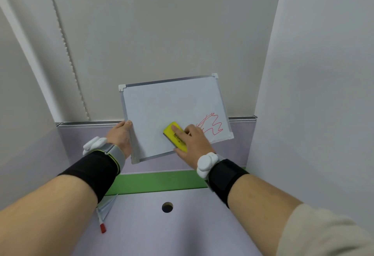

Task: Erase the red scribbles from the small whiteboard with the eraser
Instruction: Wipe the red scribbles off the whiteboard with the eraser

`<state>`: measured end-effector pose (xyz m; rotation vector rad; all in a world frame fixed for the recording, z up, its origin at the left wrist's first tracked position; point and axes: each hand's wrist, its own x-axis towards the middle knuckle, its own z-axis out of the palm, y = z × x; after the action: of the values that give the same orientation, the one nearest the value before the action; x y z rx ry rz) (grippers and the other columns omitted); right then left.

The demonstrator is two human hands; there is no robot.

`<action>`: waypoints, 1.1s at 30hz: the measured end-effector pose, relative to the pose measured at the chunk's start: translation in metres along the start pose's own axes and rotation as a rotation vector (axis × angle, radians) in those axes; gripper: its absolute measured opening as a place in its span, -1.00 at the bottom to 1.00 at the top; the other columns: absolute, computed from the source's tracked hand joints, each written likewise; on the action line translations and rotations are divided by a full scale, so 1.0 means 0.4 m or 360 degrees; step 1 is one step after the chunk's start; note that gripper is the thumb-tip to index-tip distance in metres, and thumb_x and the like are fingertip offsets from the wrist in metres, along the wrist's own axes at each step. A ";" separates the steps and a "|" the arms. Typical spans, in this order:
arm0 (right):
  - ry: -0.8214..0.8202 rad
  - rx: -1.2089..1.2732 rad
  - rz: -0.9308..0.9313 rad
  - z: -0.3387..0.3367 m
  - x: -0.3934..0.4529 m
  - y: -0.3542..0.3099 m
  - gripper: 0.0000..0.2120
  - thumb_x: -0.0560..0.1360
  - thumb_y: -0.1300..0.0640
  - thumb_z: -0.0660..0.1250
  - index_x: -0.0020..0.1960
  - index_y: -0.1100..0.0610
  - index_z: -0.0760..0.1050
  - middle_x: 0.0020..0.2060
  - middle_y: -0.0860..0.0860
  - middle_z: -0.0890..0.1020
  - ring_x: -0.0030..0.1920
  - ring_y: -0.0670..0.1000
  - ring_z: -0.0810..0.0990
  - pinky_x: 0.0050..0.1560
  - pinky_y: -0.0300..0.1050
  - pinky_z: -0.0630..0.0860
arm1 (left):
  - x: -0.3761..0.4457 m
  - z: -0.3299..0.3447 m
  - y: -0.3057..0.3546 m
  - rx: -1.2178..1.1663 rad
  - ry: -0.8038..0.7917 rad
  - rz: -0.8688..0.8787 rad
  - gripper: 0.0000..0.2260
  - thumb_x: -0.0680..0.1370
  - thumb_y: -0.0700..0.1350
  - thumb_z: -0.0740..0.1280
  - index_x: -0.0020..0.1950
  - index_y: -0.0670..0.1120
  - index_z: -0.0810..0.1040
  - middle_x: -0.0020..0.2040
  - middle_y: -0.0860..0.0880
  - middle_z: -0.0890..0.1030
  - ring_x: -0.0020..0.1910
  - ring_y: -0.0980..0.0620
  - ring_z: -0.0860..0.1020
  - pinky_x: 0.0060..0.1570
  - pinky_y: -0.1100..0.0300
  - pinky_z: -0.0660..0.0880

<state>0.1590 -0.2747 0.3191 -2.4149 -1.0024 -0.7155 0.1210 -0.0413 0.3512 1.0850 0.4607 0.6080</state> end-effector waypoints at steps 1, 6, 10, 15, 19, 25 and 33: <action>0.0017 -0.0017 0.0024 -0.015 0.003 0.021 -0.36 0.45 -0.03 0.37 0.48 -0.05 0.25 0.00 0.12 0.41 -0.01 0.15 0.39 0.13 0.06 0.45 | 0.000 -0.005 0.006 -0.0016 0.0010 0.0001 -0.58 0.66 -0.20 0.32 0.52 -0.21 0.43 0.42 -0.20 0.57 0.41 -0.19 0.55 0.50 -0.12 0.42; 0.0147 -0.0113 0.0617 -0.103 -0.009 0.194 -0.34 0.49 -0.08 0.32 0.52 -0.06 0.15 0.04 0.14 0.39 0.08 0.20 0.41 0.18 -0.01 0.40 | 0.002 -0.040 0.020 -0.0014 0.0024 0.0002 -0.61 0.66 -0.21 0.31 0.50 -0.21 0.45 0.40 -0.22 0.59 0.36 -0.19 0.58 0.48 -0.13 0.45; 0.0090 -0.0123 0.0602 -0.098 -0.009 0.166 -0.33 0.49 -0.08 0.32 0.52 -0.03 0.14 0.08 0.16 0.38 0.08 0.21 0.40 0.19 0.01 0.41 | -0.001 -0.031 0.010 0.0013 0.0026 0.0001 -0.62 0.65 -0.20 0.32 0.48 -0.20 0.48 0.40 -0.21 0.60 0.38 -0.20 0.57 0.48 -0.13 0.45; -0.0070 -0.0077 0.0067 -0.026 -0.015 0.042 -0.35 0.47 -0.05 0.35 0.50 -0.04 0.21 0.05 0.12 0.41 0.01 0.15 0.38 0.13 0.03 0.43 | 0.007 -0.017 0.011 0.0030 0.0001 0.0015 -0.60 0.64 -0.18 0.34 0.48 -0.20 0.49 0.43 -0.19 0.58 0.42 -0.19 0.55 0.50 -0.11 0.42; 0.0010 -0.0138 0.0210 -0.079 -0.008 0.117 -0.36 0.48 -0.03 0.35 0.50 -0.03 0.21 0.04 0.16 0.43 0.04 0.19 0.42 0.13 0.02 0.42 | 0.009 -0.028 0.019 0.0022 -0.0009 -0.0001 -0.60 0.66 -0.19 0.32 0.50 -0.20 0.46 0.43 -0.20 0.58 0.41 -0.19 0.55 0.50 -0.11 0.43; 0.0102 -0.0170 0.0666 -0.136 -0.012 0.193 -0.32 0.49 -0.08 0.32 0.53 -0.02 0.14 0.09 0.16 0.39 0.10 0.21 0.40 0.19 -0.01 0.39 | 0.006 -0.035 0.021 0.0055 0.0005 0.0004 -0.59 0.64 -0.17 0.34 0.50 -0.19 0.47 0.42 -0.19 0.58 0.38 -0.19 0.56 0.49 -0.12 0.44; 0.0086 -0.0118 0.0381 -0.097 -0.013 0.154 -0.35 0.47 -0.06 0.34 0.50 -0.05 0.20 0.02 0.14 0.41 0.03 0.18 0.43 0.14 0.00 0.43 | 0.004 -0.019 0.031 0.0047 -0.0055 -0.0021 -0.67 0.65 -0.22 0.30 0.41 -0.26 0.54 0.29 -0.19 0.64 0.24 -0.16 0.61 0.45 -0.10 0.48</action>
<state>0.1900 -0.3390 0.3345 -2.5086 -0.6612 -0.7385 0.1145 -0.0311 0.3596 1.1181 0.4478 0.5712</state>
